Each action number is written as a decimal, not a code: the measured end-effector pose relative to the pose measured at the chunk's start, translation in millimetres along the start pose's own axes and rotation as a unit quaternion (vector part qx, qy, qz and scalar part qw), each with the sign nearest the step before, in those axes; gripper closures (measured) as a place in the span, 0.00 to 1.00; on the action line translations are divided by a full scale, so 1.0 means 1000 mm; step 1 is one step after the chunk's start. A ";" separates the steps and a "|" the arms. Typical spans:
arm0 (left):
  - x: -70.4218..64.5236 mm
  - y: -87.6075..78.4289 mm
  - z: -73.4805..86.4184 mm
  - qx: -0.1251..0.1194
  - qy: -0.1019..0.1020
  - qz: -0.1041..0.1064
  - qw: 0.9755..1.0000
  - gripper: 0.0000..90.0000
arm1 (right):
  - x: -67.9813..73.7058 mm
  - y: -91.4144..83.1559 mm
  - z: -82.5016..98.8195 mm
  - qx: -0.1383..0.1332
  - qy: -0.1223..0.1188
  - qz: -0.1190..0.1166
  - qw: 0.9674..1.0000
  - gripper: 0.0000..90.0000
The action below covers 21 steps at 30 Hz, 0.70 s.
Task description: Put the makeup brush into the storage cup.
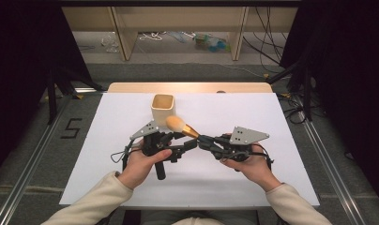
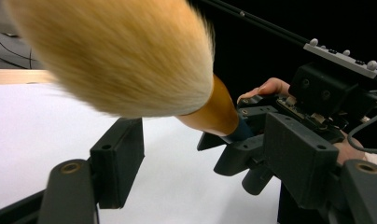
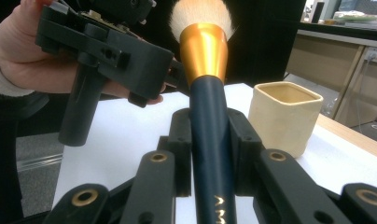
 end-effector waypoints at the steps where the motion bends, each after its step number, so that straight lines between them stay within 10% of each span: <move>1: 0.000 0.000 0.000 0.000 0.000 0.000 1.000 0.33 | 0.000 0.000 0.000 -0.001 0.000 -0.002 1.000 0.84; 21: 0.002 0.005 -0.002 -0.026 -0.037 -0.003 0.999 0.49 | 0.001 0.003 0.002 0.008 -0.010 0.007 1.000 0.83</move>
Point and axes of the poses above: each handheld gripper's, and its own axes: y roughly forward along the jaws, z roughly out of its underside, x roughly to its left, the point moved 9 cm from there along y, roughly forward along the jaws, and after that the axes turned 6 degrees about -y, right-handed, at the moved point
